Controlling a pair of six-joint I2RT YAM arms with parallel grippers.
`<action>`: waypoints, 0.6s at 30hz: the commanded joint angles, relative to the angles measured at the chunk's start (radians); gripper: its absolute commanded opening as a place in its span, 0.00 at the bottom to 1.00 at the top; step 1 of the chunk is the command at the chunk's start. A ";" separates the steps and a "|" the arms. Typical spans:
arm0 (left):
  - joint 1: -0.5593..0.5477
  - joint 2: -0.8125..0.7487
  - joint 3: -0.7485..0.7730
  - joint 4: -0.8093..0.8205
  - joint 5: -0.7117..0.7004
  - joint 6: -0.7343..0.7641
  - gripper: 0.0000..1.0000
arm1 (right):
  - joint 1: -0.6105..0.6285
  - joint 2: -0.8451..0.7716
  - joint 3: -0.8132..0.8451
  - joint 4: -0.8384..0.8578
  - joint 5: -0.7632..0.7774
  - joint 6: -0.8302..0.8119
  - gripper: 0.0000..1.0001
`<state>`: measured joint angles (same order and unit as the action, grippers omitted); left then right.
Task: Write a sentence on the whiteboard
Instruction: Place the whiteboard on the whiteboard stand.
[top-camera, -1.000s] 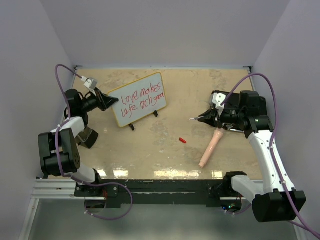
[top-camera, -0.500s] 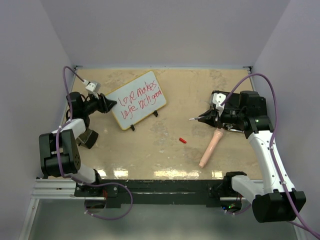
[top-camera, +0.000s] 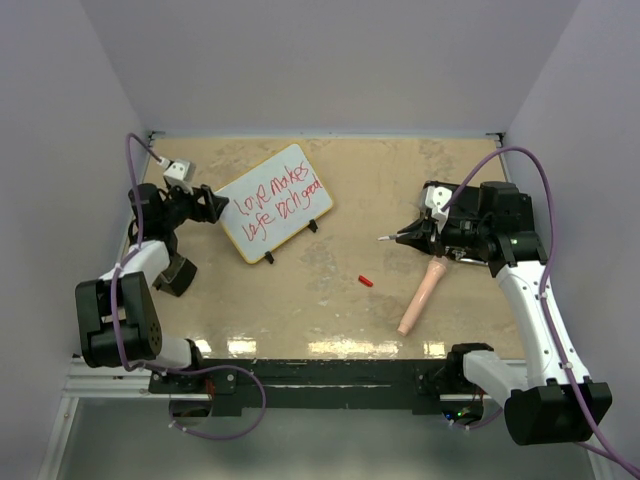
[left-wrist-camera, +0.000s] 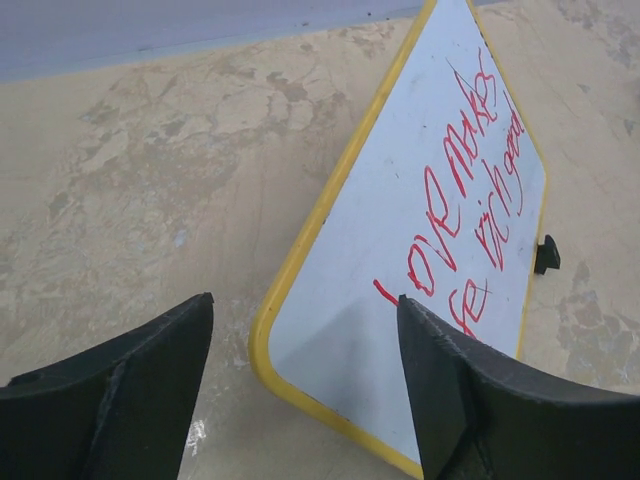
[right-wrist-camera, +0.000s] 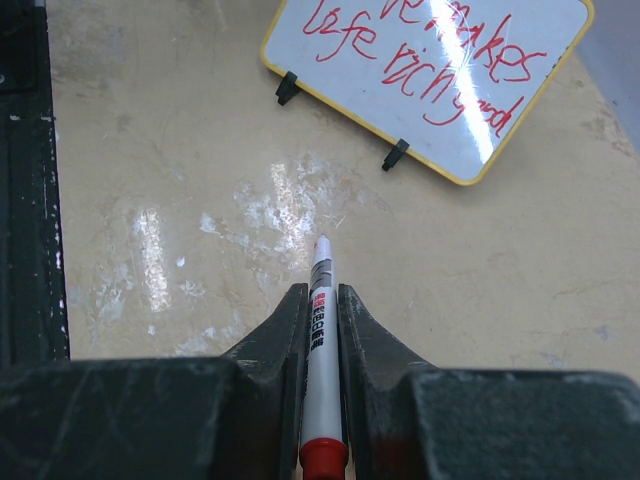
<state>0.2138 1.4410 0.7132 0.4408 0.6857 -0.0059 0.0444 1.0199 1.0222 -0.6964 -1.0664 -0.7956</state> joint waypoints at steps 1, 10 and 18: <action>0.002 -0.069 0.023 0.042 -0.077 -0.018 0.84 | -0.003 -0.012 0.004 -0.003 -0.026 -0.011 0.00; -0.001 -0.142 0.107 0.044 -0.071 -0.294 1.00 | -0.003 -0.003 -0.004 0.021 0.002 0.015 0.00; -0.255 -0.224 0.097 -0.138 -0.124 -0.398 1.00 | -0.006 -0.004 -0.016 0.063 0.046 0.052 0.00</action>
<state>0.1219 1.2957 0.8017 0.3969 0.5911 -0.3653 0.0444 1.0206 1.0142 -0.6716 -1.0458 -0.7708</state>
